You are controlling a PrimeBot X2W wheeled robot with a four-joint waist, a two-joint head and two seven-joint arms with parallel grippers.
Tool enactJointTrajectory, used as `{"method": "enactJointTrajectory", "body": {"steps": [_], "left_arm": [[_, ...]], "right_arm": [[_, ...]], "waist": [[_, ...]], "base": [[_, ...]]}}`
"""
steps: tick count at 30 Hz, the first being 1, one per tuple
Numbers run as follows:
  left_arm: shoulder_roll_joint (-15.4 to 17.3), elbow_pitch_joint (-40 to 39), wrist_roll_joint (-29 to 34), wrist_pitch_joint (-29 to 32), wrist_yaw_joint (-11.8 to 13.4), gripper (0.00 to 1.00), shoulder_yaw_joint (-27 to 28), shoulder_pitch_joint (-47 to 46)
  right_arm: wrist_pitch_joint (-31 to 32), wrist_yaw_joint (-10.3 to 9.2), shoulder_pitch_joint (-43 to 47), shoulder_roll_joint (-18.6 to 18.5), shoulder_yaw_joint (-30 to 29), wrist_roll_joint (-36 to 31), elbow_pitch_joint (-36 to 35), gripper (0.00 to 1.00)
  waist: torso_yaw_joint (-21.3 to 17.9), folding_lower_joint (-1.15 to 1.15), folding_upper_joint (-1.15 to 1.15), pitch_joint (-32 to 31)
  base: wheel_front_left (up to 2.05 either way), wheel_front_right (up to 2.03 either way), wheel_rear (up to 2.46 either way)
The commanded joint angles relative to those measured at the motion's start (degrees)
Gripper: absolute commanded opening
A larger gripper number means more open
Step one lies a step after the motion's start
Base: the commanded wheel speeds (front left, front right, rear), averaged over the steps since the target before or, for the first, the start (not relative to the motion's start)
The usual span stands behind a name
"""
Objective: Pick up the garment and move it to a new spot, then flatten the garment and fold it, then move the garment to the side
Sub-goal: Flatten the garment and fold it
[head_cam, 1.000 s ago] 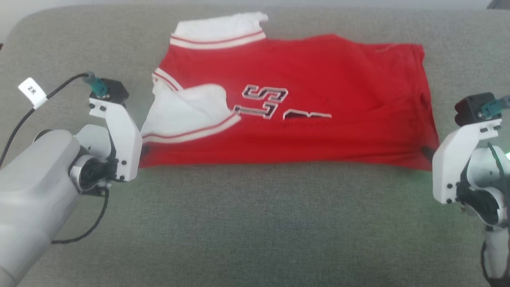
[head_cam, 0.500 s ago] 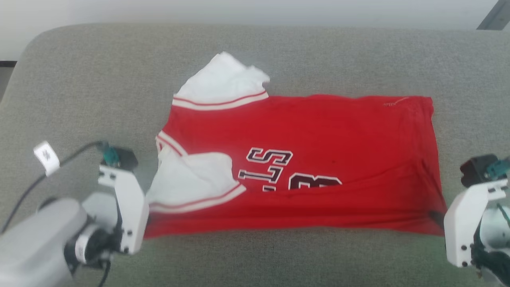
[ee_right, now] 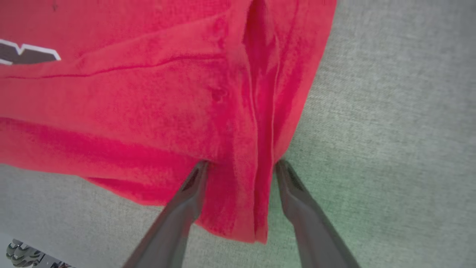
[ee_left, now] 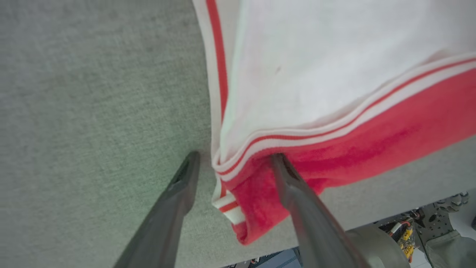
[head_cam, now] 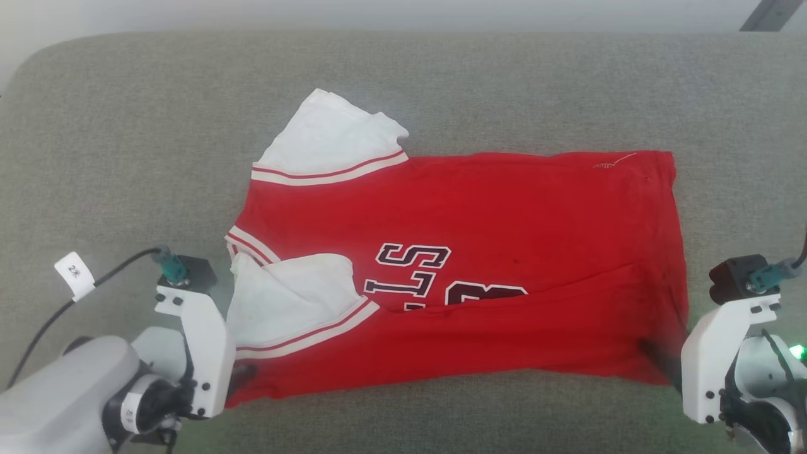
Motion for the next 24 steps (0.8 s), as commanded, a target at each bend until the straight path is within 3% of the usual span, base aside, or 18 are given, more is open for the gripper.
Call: {"method": "enactJointTrajectory", "body": {"steps": [1, 7, 11, 17, 24], "left_arm": [[0.7, 0.5, 0.9, 0.2, 0.7, 1.00, 0.0, -0.6], [5.5, -4.8, 2.4, 2.4, 2.6, 1.00, 1.6, -4.3], [8.0, -8.0, 3.9, 3.0, 2.9, 1.00, 3.4, -8.0], [8.1, -5.9, 5.8, 2.4, -0.1, 1.00, 5.7, -14.5], [6.3, 3.7, 8.4, 0.4, -6.2, 1.00, 7.8, -22.6]], "right_arm": [[-0.6, -0.12, -0.6, -0.1, 0.0, 0.4, -0.1, 1.00], [-5.0, -0.09, -1.2, -0.3, -1.6, 0.7, -3.1, 1.00], [-12.0, -0.09, -2.7, 0.0, -2.5, -0.1, -6.3, 1.00], [-29.2, -0.09, -7.0, 3.3, -2.5, -3.7, -8.1, 1.00], [-49.2, -0.08, -11.4, 6.5, 1.6, -7.9, -3.7, 1.00]], "waist": [[-0.2, 0.00, 0.00, -0.1], [-1.3, 0.00, 0.00, -0.2], [-2.5, 0.00, 0.00, 0.5], [-6.0, 0.00, 0.00, 2.7], [-11.6, 0.00, 0.00, 6.4]], "base": [[0.00, 0.00, 0.00], [0.00, 0.00, 0.00], [0.00, 0.00, 0.00], [0.00, 0.00, 0.00], [0.00, 0.00, 0.00]]}}
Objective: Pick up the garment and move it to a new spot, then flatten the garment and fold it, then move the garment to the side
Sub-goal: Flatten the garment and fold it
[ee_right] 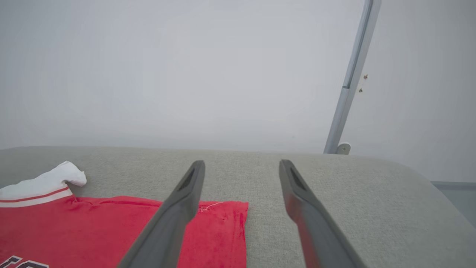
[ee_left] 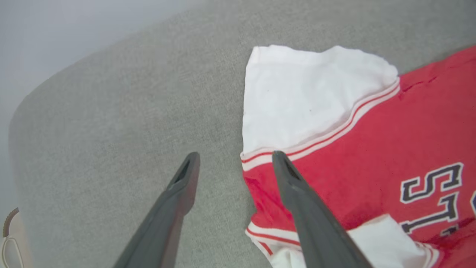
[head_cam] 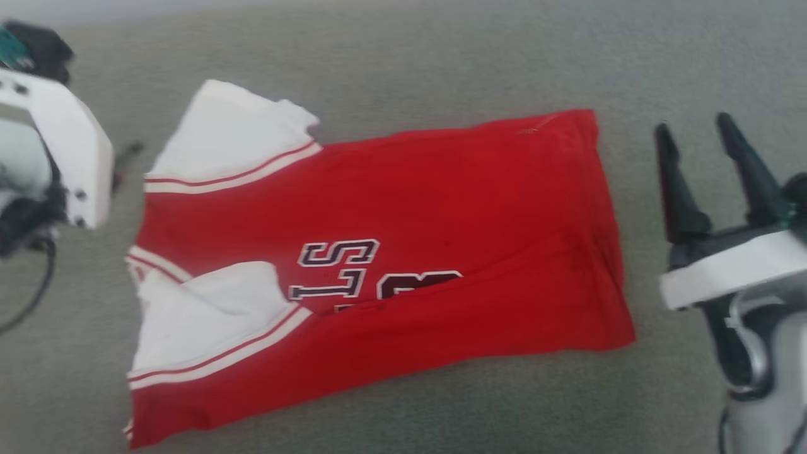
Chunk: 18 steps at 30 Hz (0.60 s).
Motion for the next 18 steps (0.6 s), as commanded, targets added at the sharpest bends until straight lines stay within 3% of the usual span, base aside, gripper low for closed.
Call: {"method": "enactJointTrajectory", "body": {"steps": [1, 7, 18], "left_arm": [[-0.6, 1.7, 1.1, -0.4, -1.0, 1.00, 0.2, -1.5], [-2.8, 11.3, 2.6, -2.3, -5.7, 1.00, 0.9, -7.3], [-6.9, 25.5, 3.1, 0.2, -10.4, 1.00, 0.1, -13.3]], "right_arm": [[-2.5, -0.02, -0.9, 0.7, 0.7, -0.8, 0.9, 1.00], [-9.4, -0.02, -2.3, 2.8, 4.3, -2.1, 5.8, 1.00], [-11.1, -0.02, -3.8, 3.6, 7.5, -1.8, 10.0, 1.00]], "waist": [[-2.8, 0.00, 0.00, 2.4], [-6.7, 0.00, 0.00, 5.3], [-10.0, 0.00, 0.00, 8.3]], "base": [[0.00, 0.00, 0.00], [0.00, 0.00, 0.00], [0.00, 0.00, 0.00]]}}
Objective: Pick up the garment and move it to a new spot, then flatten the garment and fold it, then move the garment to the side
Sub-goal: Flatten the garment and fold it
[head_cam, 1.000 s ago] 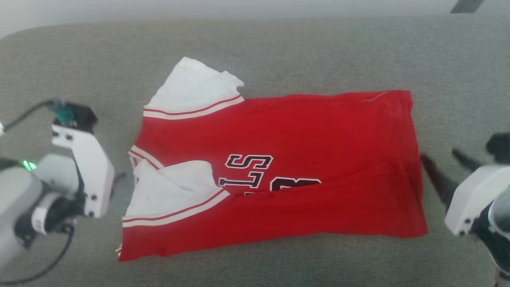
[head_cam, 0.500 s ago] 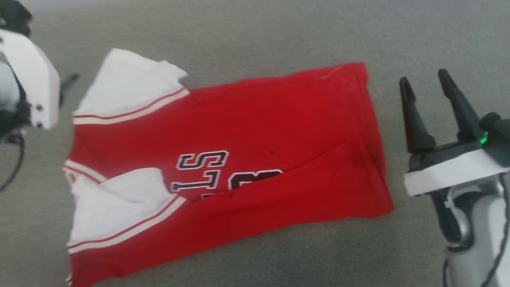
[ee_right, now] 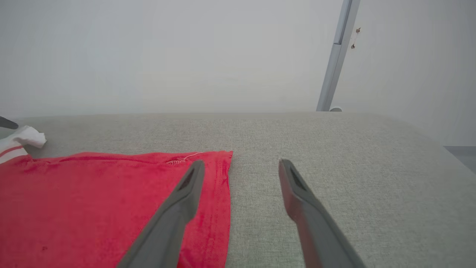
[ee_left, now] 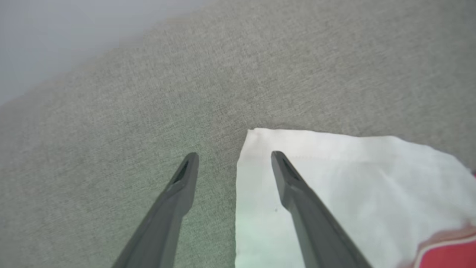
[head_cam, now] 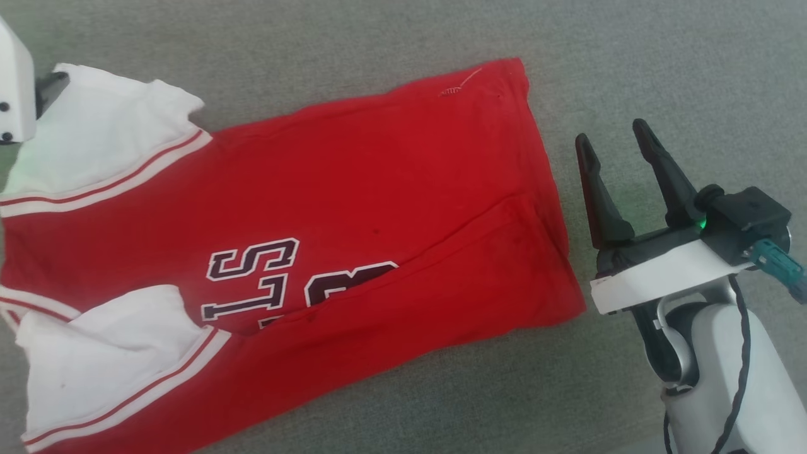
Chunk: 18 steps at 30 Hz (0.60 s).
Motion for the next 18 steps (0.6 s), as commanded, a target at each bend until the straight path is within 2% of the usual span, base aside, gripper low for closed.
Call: {"method": "enactJointTrajectory", "body": {"steps": [1, 10, 15, 16, 17, 18], "left_arm": [[-0.4, 1.6, -0.4, 1.0, -0.5, 1.00, 0.0, -1.1], [-4.1, 9.6, -2.2, 6.1, -1.1, 1.00, -1.2, -1.4], [-7.1, 13.4, -5.1, 11.3, -0.2, 1.00, -1.3, 0.8], [-7.6, 13.7, -5.7, 11.9, 0.0, 0.92, -1.1, 1.0], [-8.3, 14.0, -6.7, 12.7, 0.3, 0.73, -0.8, 1.2], [-9.0, 13.9, -7.4, 13.3, -0.1, 0.41, -0.5, 1.3]], "right_arm": [[-0.4, -0.02, -0.9, 0.2, 0.2, -0.1, 0.2, 1.00], [1.2, -0.02, -1.8, 0.1, 0.5, 0.7, 0.9, 1.00], [3.0, -0.02, -2.2, 0.0, 0.6, 1.1, 0.6, 1.00], [3.4, -0.02, -2.3, -0.2, 0.7, 1.0, 0.4, 1.00], [3.8, -0.02, -2.4, -0.3, 0.7, 1.1, 0.2, 1.00], [4.2, -0.02, -2.6, -0.2, 0.6, 1.3, 0.0, 1.00]], "waist": [[-0.7, 0.00, 0.00, 0.8], [-1.0, 0.00, 0.00, 2.4], [-0.8, 0.00, 0.00, 2.8], [-0.7, 0.00, 0.00, 2.8], [-0.7, 0.00, 0.00, 2.9], [-0.6, 0.00, 0.00, 2.9]], "base": [[0.00, 0.00, 0.00], [0.00, 0.00, 0.00], [0.00, 0.00, 0.00], [0.00, 0.00, 0.00], [0.00, 0.00, 0.00], [0.00, 0.00, 0.00]]}}
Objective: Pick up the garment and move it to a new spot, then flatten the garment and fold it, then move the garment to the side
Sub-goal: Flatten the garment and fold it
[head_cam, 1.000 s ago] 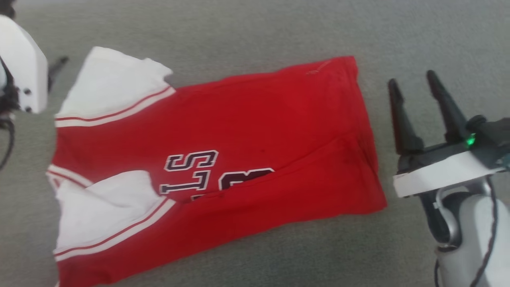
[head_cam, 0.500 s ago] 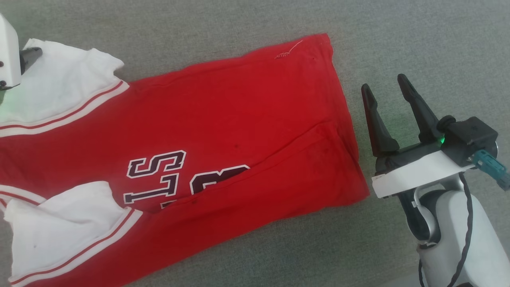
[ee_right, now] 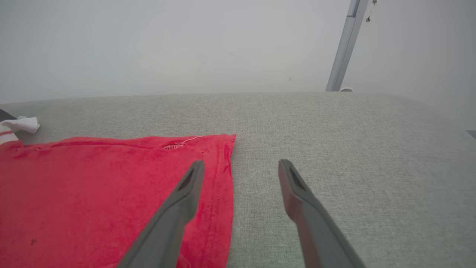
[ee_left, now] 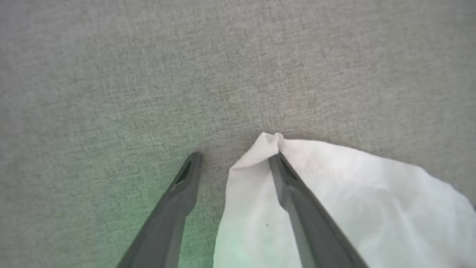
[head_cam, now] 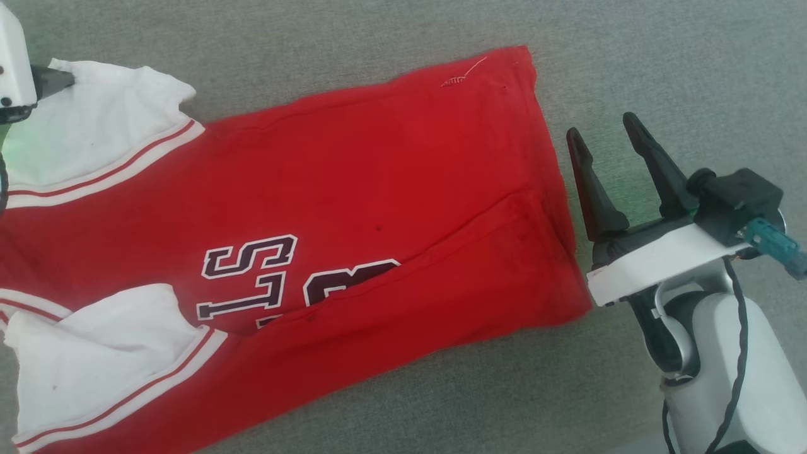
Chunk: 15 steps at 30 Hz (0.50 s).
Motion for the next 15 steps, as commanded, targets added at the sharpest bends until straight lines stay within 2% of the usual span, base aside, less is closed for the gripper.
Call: {"method": "enactJointTrajectory", "body": {"steps": [1, 3, 9, 15], "left_arm": [[-3.1, 1.0, -1.3, 2.7, -0.8, 0.00, -1.8, 5.1], [-4.0, 1.3, -2.7, 3.7, -0.1, 0.00, -1.3, 5.5], [-4.5, 0.3, -3.8, -0.6, -0.2, 0.00, 1.0, 4.0], [-5.1, -0.4, -3.0, -1.5, -0.4, 0.00, 0.7, 3.3]], "right_arm": [[0.7, -0.02, -0.8, -0.2, -0.1, 0.3, -0.4, 1.00], [1.8, -0.02, -1.4, -0.1, -0.4, 0.9, -0.7, 1.00], [6.8, -0.02, -4.0, -1.3, 1.2, 2.5, -1.2, 1.00], [16.6, -0.02, -10.2, -3.6, 1.8, 4.9, 1.7, 1.00]], "waist": [[0.2, 0.00, 0.00, 0.1], [0.3, 0.00, 0.00, 0.1], [0.7, 0.00, 0.00, 0.3], [2.5, 0.00, 0.00, 0.5]], "base": [[0.00, 0.00, 0.00], [0.00, 0.00, 0.00], [0.00, 0.00, 0.00], [0.00, 0.00, 0.00]]}}
